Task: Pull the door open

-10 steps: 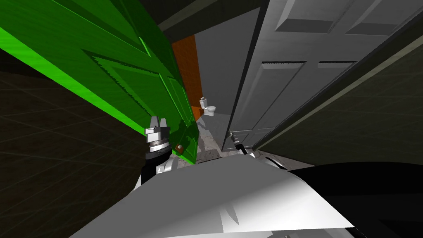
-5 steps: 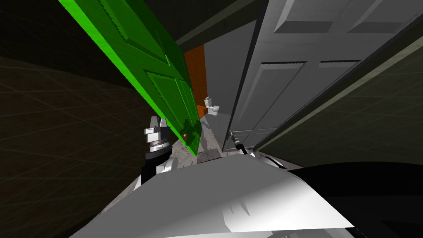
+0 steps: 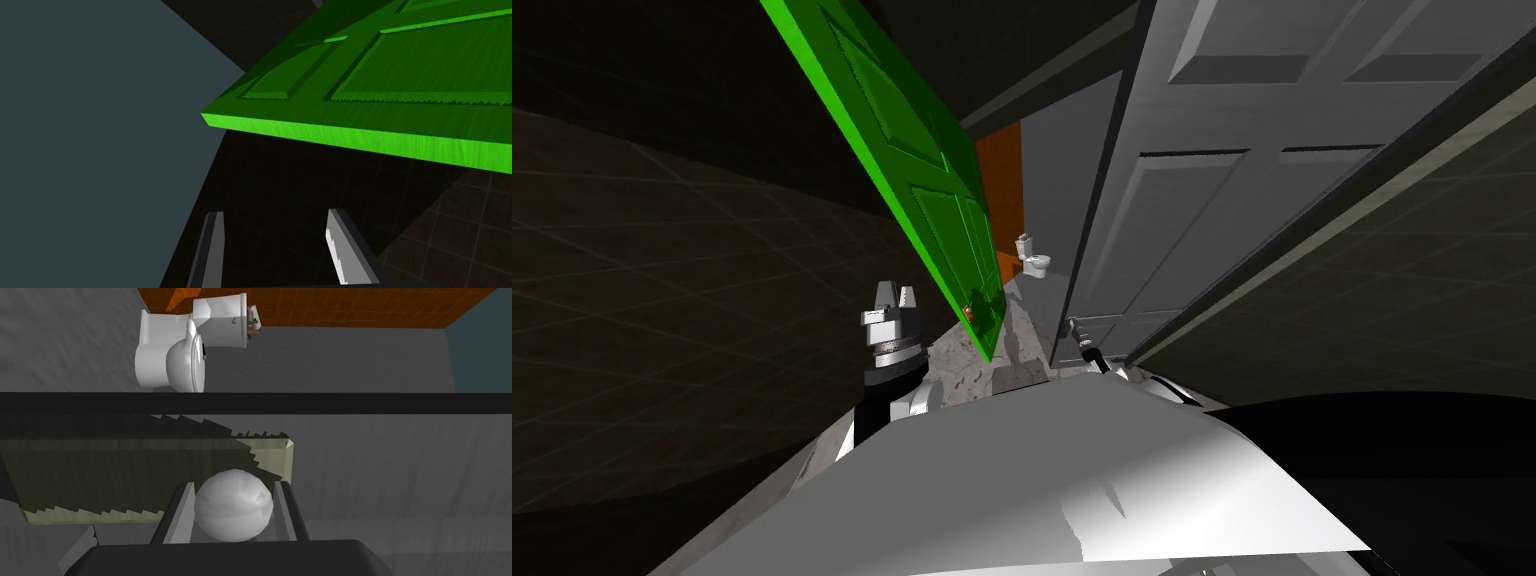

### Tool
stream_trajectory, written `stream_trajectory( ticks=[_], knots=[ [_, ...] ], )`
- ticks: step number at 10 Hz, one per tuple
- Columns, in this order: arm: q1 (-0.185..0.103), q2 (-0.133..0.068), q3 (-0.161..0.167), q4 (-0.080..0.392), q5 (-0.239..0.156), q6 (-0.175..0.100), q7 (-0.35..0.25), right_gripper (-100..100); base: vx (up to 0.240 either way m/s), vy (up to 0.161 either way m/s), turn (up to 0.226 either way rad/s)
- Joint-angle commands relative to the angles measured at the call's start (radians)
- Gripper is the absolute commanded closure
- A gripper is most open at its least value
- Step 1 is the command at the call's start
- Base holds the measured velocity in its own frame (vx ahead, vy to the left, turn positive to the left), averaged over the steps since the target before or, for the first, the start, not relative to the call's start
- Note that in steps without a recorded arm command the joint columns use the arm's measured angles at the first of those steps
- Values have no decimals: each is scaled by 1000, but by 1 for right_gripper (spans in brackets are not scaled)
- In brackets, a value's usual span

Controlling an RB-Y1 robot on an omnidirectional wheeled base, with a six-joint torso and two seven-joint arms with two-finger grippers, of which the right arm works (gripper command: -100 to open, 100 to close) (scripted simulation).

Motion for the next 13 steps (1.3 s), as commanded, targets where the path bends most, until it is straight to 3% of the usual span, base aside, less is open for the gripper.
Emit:
stream_trajectory(
  ticks=[1,7,8,9,13],
  knots=[
    [7,-12,18,-4,7,-13,-17,100,-160,-32,91],
    [36,-57,86,-21,33,-59,-82,100,-223,-54,87],
    [39,-62,93,-23,36,-64,-88,100,-209,-62,68],
    [43,-59,86,-34,33,-50,-78,100,-94,-23,13],
    [85,-105,148,-44,44,-116,-125,100,-186,-56,93]
  ],
)
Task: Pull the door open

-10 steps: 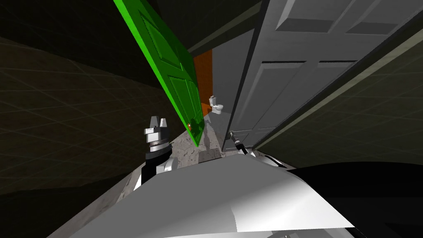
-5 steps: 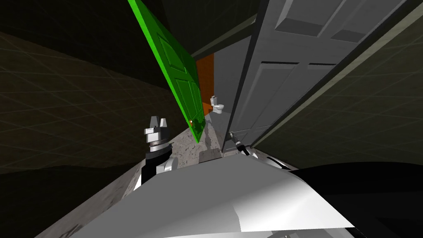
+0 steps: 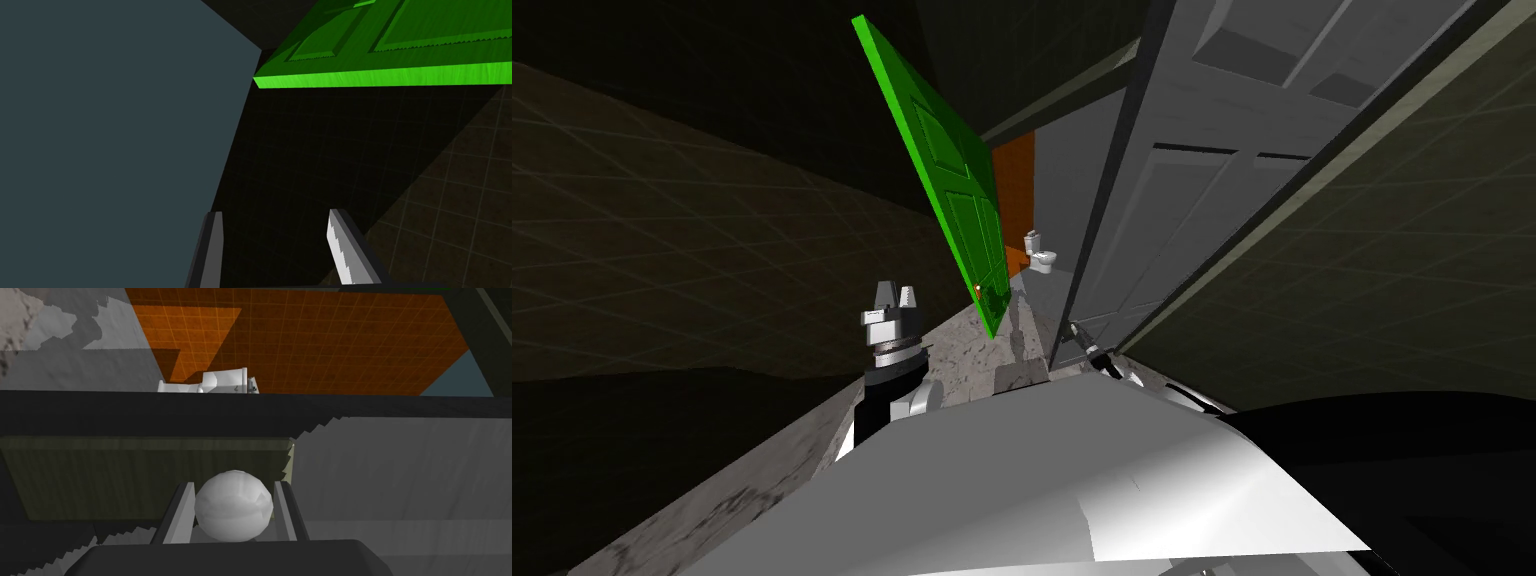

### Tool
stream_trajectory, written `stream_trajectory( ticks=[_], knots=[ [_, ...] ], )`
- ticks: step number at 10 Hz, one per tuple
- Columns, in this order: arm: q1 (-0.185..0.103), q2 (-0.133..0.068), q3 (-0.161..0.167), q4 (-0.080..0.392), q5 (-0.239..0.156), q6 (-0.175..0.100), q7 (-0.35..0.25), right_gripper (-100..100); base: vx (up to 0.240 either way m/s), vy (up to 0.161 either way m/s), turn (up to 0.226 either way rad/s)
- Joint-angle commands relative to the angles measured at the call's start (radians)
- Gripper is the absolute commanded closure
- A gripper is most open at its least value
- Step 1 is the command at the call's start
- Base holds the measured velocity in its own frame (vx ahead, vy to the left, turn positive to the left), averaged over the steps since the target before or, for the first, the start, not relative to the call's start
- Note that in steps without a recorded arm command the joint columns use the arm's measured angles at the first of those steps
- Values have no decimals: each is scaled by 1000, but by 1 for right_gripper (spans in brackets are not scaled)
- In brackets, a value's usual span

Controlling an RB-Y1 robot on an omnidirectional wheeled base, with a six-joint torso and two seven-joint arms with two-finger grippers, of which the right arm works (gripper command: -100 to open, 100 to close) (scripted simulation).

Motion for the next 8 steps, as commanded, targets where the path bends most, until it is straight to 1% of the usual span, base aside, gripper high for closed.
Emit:
stream_trajectory(
  ticks=[1,2,3,4,5,6,7,8],
  knots=[
    [9,-10,21,11,5,-30,-17,100,-158,-73,62],
    [19,-22,36,8,7,-47,-29,100,-152,-67,92],
    [19,-22,36,8,7,-47,-29,100,-103,-55,23],
    [35,-41,61,3,11,-74,-48,100,-163,-75,97],
    [39,-47,68,2,12,-82,-53,100,-189,-92,92],
    [30,-39,62,8,12,-75,-48,100,-76,-36,22],
    [51,-53,80,13,13,-110,-59,100,-143,-45,179],
    [56,-58,85,15,12,-120,-62,100,-175,-68,152]
  ],
)
